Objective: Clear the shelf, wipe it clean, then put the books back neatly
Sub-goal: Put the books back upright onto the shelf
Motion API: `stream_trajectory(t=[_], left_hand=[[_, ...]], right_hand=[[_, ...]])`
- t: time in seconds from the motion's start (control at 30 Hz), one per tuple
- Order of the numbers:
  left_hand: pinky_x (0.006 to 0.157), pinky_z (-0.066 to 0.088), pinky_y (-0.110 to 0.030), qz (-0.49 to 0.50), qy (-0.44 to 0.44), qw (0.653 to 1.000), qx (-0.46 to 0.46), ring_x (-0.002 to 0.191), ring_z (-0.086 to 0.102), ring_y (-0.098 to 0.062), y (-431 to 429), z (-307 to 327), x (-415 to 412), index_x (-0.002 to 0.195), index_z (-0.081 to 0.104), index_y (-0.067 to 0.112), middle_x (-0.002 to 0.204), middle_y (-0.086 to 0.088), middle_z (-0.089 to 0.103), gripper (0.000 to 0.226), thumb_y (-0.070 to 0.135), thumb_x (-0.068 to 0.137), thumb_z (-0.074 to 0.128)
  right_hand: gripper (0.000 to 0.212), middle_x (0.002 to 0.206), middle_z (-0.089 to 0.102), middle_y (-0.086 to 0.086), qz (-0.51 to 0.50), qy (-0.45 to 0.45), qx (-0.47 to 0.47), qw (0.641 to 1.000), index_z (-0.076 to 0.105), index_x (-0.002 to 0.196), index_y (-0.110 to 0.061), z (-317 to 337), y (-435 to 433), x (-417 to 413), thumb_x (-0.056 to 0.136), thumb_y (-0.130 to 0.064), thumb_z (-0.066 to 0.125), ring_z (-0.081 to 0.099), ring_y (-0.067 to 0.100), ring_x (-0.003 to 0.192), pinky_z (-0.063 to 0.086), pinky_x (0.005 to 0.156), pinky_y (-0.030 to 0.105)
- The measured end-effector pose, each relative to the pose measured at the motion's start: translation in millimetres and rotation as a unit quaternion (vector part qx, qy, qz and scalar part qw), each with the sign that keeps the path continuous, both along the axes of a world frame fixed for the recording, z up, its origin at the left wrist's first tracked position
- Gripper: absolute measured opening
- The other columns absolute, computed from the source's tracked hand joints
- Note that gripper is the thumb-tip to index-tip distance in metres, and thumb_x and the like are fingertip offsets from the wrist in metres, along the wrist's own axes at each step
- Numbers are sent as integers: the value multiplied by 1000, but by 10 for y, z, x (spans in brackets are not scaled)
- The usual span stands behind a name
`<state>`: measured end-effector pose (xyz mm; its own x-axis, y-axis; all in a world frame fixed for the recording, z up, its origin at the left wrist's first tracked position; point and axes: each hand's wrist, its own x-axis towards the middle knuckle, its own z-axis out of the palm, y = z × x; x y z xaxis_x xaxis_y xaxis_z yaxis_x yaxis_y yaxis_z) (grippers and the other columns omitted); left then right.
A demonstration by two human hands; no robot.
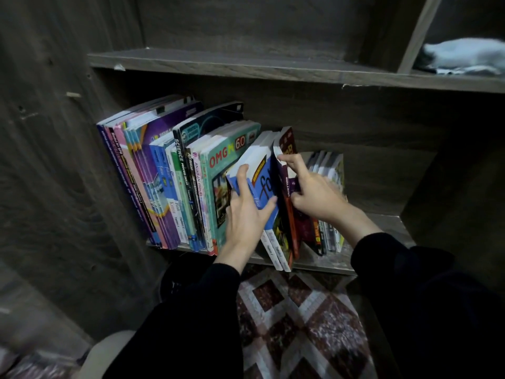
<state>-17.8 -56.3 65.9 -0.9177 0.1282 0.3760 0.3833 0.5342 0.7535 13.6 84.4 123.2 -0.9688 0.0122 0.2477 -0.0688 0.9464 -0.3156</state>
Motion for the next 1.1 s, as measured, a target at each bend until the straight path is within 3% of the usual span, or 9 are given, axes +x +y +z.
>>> stream_trajectory(t=[0.07,0.23,0.3,0.37,0.47,0.63,0.77,0.87,1.1], left_hand=[[60,52,-37,10,-18,1000,6,73,60,-23,24,30,11,140,15,30,97,-11,61,66,26,92,60],[60,54,-42,11,-18,1000,-3,73,61,-24,2,57,55,139,16,34,103,-11,58,63,27,93,58],[69,53,-42,29,6,998,-58,91,59,-28,-30,66,69,142,19,31,123,-14,46,62,33,93,57],[84,48,-43,78,61,988,-121,118,41,-31,-54,73,84,141,30,24,139,-16,29,61,35,89,60],[100,37,-52,133,172,963,-157,126,28,-37,-53,85,105,127,51,14,138,-22,35,57,33,77,71],[77,42,-41,115,228,951,-172,97,41,-28,23,81,328,124,53,14,109,-13,49,57,34,74,73],[65,53,-41,2,54,995,-82,77,60,-29,45,106,399,147,21,22,93,-11,59,62,32,95,54],[44,41,-30,-44,2,999,-10,47,46,-16,104,146,361,146,16,25,60,2,48,58,19,98,47],[44,43,-39,-15,29,998,46,45,54,-22,-339,99,556,135,29,28,54,-6,54,51,18,94,56]], right_hand=[[75,123,62,9,4,0,3,1000,19,141,-32,-7,9,-10,80,-3,50,47,8,47,25,40,18],[75,131,57,8,5,-2,4,1000,18,142,-32,-18,2,-20,81,-2,50,48,8,46,26,40,16],[75,132,57,10,3,-1,6,1000,17,141,-33,-34,4,-37,81,-2,49,47,8,46,26,41,18],[76,130,57,13,5,1,4,1000,17,140,-34,-59,8,-58,80,-2,49,48,11,47,29,42,21],[77,129,58,14,4,0,7,1000,16,139,-37,-83,1,-84,78,-3,50,54,17,52,36,46,27],[79,128,58,16,-1,0,3,1000,15,138,-38,-69,-17,-75,77,-3,51,58,22,58,49,55,39],[80,129,58,15,1,-3,4,1000,15,139,-38,-73,-1,-76,76,-3,50,59,23,60,46,55,34],[82,127,59,15,2,-8,2,1000,14,139,-39,-71,-2,-81,75,-3,50,61,26,63,49,60,36],[83,124,60,13,6,-13,-1,1000,12,139,-40,-84,-19,-111,75,-4,50,61,27,66,49,61,38]])
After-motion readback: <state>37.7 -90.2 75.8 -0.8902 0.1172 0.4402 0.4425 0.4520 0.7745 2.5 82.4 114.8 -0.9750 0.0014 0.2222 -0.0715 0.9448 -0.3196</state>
